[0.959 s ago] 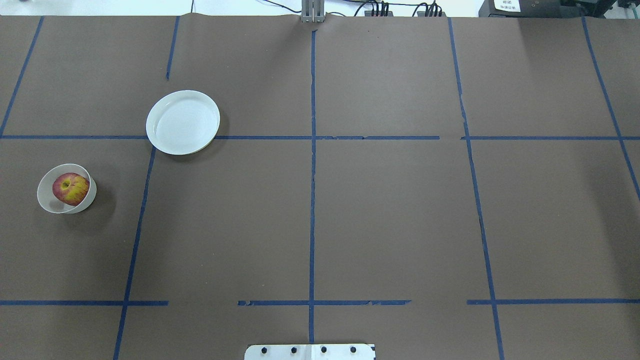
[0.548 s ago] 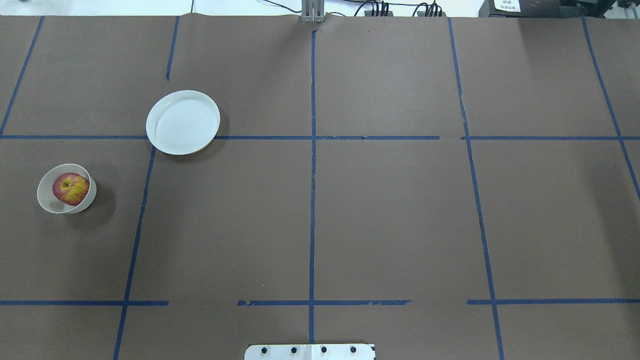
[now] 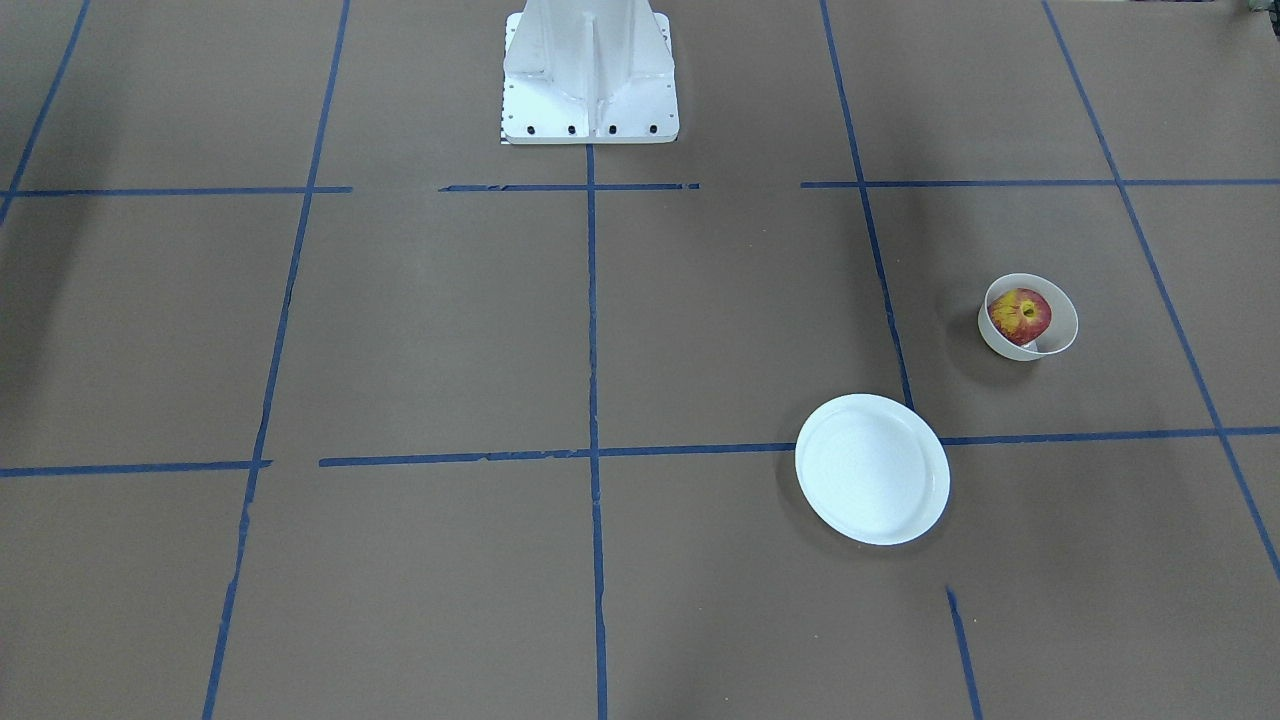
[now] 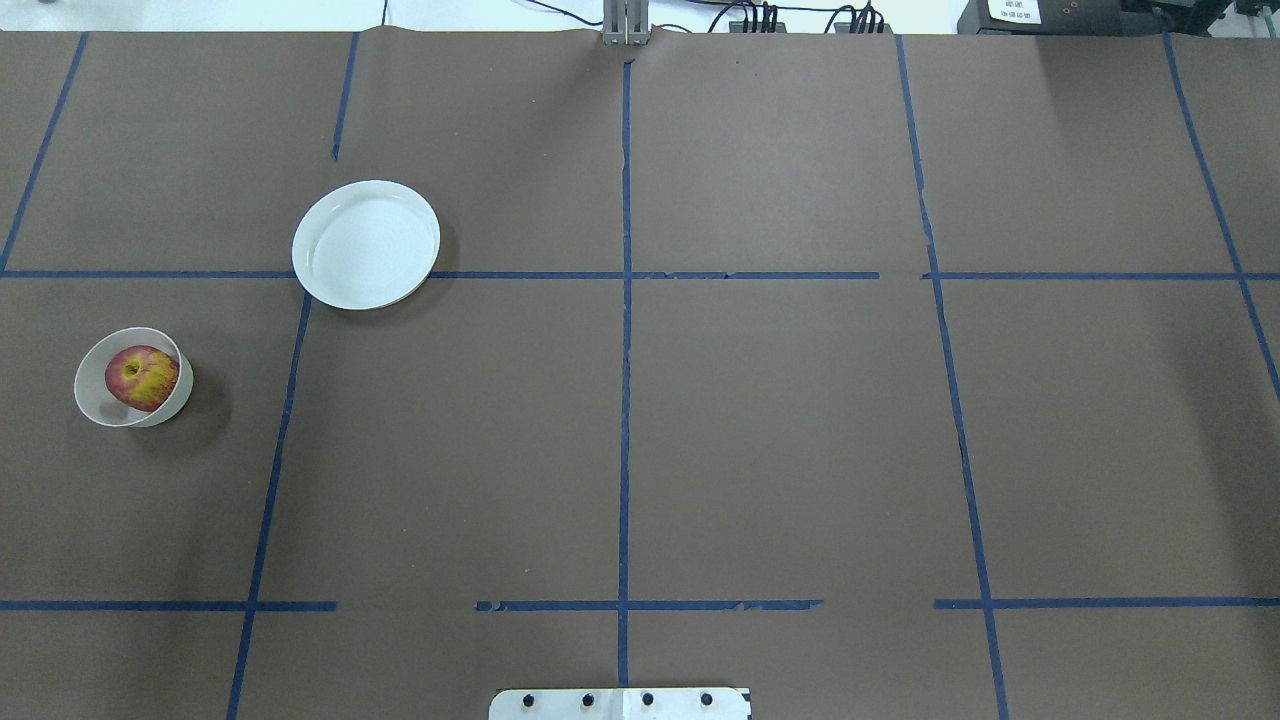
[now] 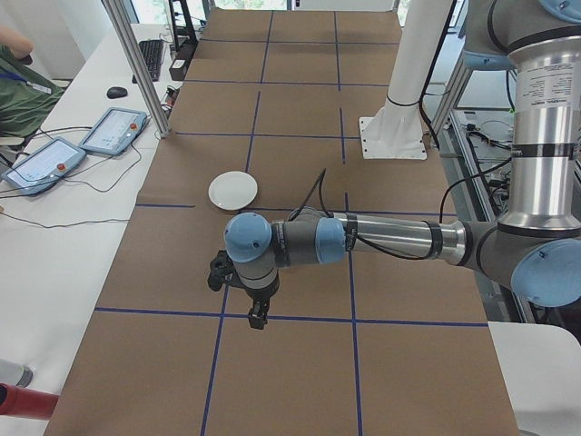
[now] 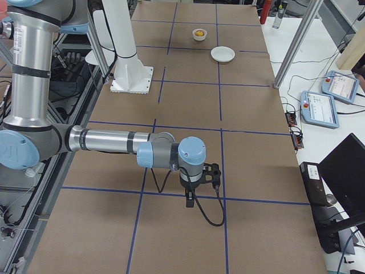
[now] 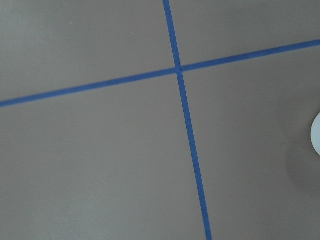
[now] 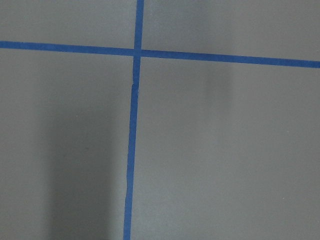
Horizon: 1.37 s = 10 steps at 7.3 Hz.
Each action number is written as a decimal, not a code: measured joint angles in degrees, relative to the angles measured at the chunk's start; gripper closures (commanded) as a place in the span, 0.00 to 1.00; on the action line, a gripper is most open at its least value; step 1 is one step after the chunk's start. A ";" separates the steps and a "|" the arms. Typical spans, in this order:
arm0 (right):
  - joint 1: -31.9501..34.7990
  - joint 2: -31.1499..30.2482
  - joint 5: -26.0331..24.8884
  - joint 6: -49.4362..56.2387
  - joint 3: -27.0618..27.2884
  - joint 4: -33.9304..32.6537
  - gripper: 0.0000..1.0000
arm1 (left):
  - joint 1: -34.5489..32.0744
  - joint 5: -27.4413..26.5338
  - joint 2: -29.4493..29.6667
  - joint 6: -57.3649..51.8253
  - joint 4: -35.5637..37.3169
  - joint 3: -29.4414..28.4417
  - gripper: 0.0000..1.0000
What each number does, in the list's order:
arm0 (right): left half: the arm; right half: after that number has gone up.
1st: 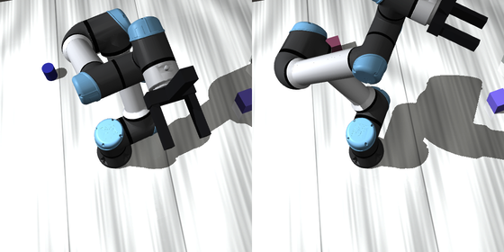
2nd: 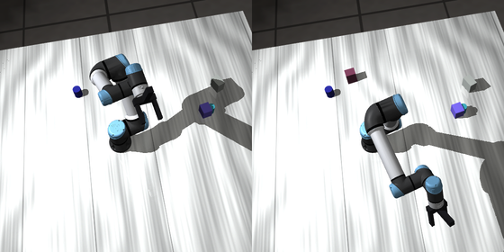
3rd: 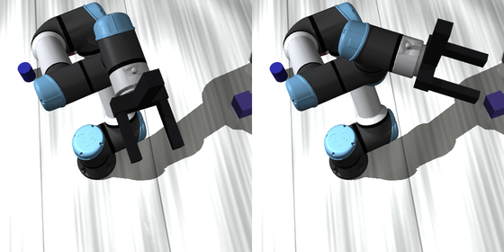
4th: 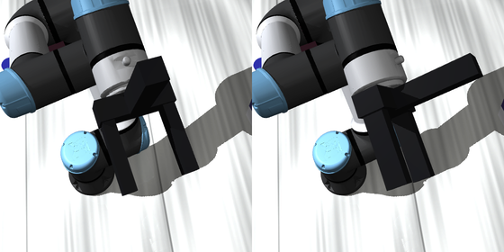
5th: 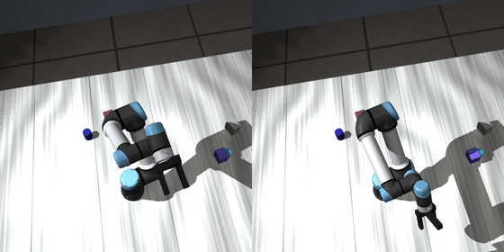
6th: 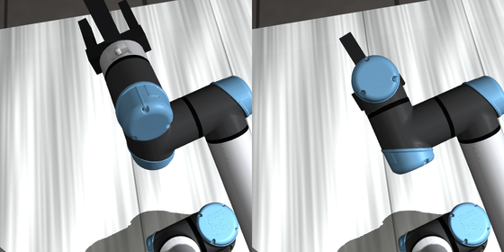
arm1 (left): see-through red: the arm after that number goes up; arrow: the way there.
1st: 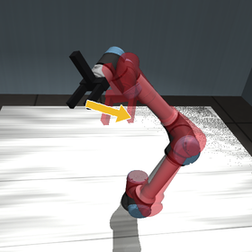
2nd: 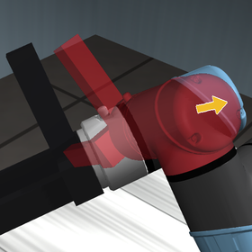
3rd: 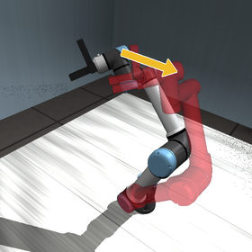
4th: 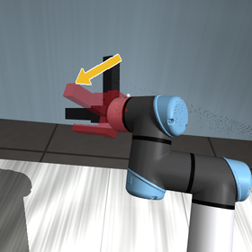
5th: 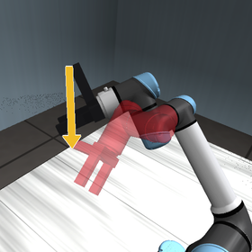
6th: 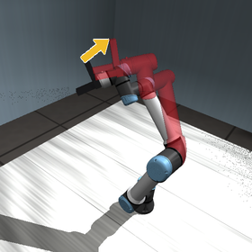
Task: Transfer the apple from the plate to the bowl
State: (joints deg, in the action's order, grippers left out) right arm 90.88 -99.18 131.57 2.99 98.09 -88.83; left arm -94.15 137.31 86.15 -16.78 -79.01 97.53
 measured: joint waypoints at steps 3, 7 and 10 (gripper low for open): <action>0.00 0.00 0.00 0.00 0.00 0.06 0.00 | -0.18 0.59 0.21 -0.25 0.00 0.23 0.00; 0.00 0.01 0.00 0.00 0.00 0.05 0.00 | -0.33 0.60 0.24 -0.39 -2.84 -0.14 0.00; 0.00 0.00 0.00 0.00 0.00 0.06 0.00 | -0.33 0.57 0.27 -0.15 -3.41 0.06 0.00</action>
State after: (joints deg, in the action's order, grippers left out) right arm 90.88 -99.18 131.57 2.99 98.09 -88.77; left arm -94.48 137.88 86.42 -16.93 -82.42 97.60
